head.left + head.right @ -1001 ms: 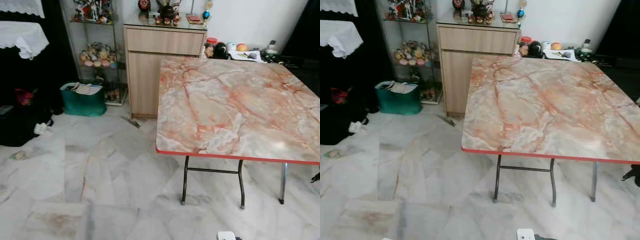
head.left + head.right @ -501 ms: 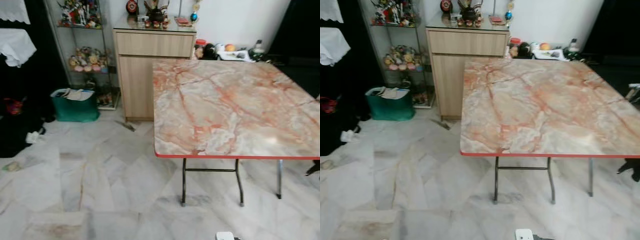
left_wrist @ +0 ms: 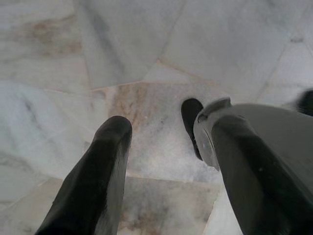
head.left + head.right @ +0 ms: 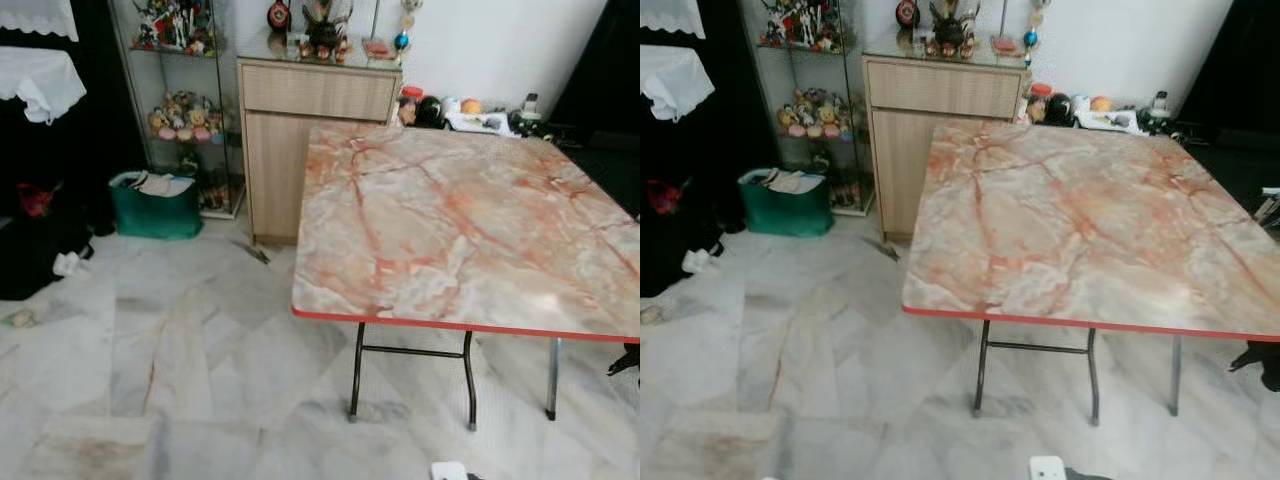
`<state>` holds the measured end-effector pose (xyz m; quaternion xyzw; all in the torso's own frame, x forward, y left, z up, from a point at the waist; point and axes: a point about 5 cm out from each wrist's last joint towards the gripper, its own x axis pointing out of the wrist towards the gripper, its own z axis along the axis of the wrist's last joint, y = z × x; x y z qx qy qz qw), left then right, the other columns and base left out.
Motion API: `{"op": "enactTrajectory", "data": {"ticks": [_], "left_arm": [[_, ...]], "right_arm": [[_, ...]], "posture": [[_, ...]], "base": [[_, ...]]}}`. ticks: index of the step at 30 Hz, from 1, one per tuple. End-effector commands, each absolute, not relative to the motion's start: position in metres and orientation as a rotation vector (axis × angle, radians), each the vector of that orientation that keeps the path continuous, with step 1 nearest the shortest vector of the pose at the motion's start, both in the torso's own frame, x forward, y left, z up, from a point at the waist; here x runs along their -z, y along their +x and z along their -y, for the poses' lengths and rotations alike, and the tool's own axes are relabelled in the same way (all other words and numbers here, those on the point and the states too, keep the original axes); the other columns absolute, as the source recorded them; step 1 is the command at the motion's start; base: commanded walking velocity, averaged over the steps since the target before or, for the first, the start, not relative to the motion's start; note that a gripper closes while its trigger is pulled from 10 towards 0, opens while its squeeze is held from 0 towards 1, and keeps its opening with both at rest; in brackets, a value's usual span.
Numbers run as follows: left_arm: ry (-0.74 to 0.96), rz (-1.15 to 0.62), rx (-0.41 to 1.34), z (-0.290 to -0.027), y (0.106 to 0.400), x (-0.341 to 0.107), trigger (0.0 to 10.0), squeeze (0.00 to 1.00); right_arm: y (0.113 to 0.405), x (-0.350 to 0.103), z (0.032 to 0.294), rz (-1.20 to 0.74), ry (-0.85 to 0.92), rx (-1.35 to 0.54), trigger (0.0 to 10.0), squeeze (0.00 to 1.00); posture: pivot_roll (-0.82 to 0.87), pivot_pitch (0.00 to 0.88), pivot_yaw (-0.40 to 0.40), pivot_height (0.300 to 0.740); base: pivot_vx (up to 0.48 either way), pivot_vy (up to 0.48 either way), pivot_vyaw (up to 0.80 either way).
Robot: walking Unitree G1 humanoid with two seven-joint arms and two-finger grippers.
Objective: Hang hanger
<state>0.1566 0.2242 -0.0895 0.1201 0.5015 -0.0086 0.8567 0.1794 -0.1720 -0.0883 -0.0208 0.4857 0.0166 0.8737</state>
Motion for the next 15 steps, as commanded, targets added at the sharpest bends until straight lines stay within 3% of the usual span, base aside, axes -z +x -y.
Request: {"op": "enactTrajectory", "data": {"ticks": [1, 15], "left_arm": [[-0.045, -0.902, -0.095, -0.2159, 0.1702, 0.0828, 10.0, 0.0], [-0.055, -0.914, -0.091, -0.2138, 0.1668, 0.0849, 10.0, 0.0]], "right_arm": [[0.1677, 0.0921, 0.179, -1.008, 0.214, 0.046, 10.0, 0.0], [0.1675, 0.0922, 0.1781, -1.002, 0.178, 0.041, 10.0, 0.0]], "posture": [[0.22, 0.0, -0.035, 0.74], [0.21, 0.0, -0.038, 0.74]], "base": [[0.0, -0.48, 0.0], [0.0, -0.48, 0.0]]}}
